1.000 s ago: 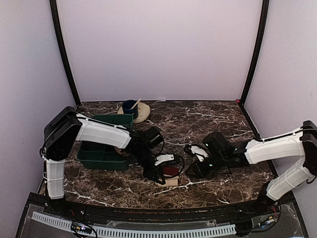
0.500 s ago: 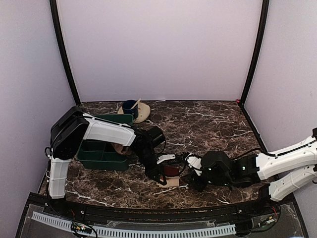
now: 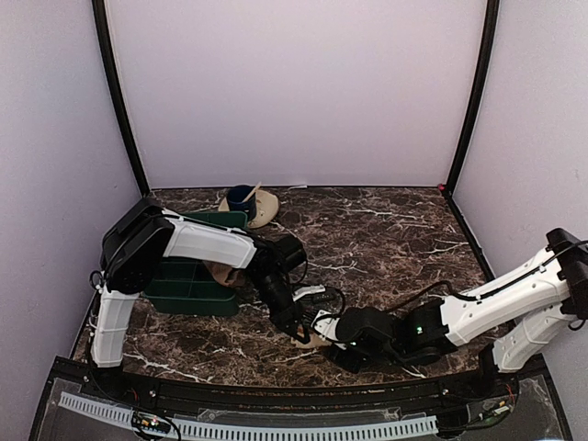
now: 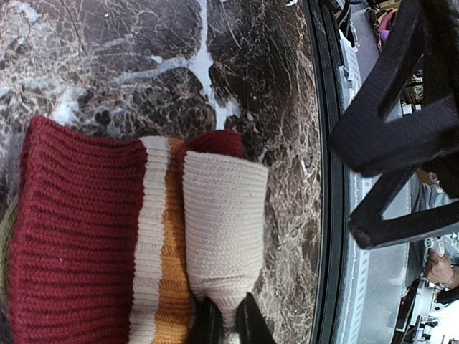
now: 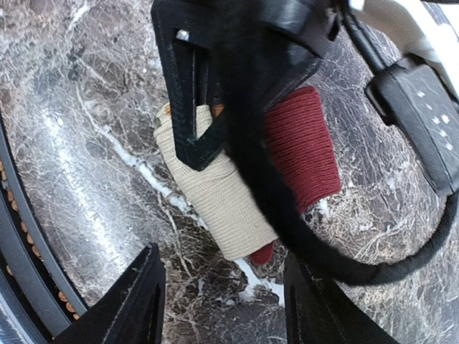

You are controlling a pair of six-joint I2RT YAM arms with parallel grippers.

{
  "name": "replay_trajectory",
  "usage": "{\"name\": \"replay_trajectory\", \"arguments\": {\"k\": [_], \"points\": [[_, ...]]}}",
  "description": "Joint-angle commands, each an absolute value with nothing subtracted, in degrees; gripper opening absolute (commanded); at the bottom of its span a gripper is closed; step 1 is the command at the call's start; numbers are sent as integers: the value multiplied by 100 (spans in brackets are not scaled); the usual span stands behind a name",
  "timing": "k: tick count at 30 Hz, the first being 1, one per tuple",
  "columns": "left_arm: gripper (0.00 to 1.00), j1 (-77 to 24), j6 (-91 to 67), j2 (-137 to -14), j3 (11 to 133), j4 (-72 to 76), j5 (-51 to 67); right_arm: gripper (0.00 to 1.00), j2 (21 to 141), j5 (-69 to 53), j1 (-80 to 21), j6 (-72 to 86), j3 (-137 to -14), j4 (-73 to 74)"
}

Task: Roll the socks
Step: Roll the sock at the center of the board.

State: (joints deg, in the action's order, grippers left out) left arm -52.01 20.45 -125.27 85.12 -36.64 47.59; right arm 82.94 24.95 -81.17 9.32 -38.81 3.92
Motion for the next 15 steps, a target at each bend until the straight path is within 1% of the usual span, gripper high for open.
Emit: {"name": "replay_trajectory", "arguments": {"k": [1, 7, 15], "points": [[0, -5204, 2170, -12761, 8532, -4073, 4640, 53, 8574, 2538, -8178, 379, -4150, 351], [0, -5177, 2204, -12803, 8578, -4138, 4708, 56, 8945, 2272, -8104, -69, -4335, 386], [0, -5153, 2220, -12832, 8578, -4159, 4736, 56, 9060, 1947, -7765, -449, -4380, 363]]}}
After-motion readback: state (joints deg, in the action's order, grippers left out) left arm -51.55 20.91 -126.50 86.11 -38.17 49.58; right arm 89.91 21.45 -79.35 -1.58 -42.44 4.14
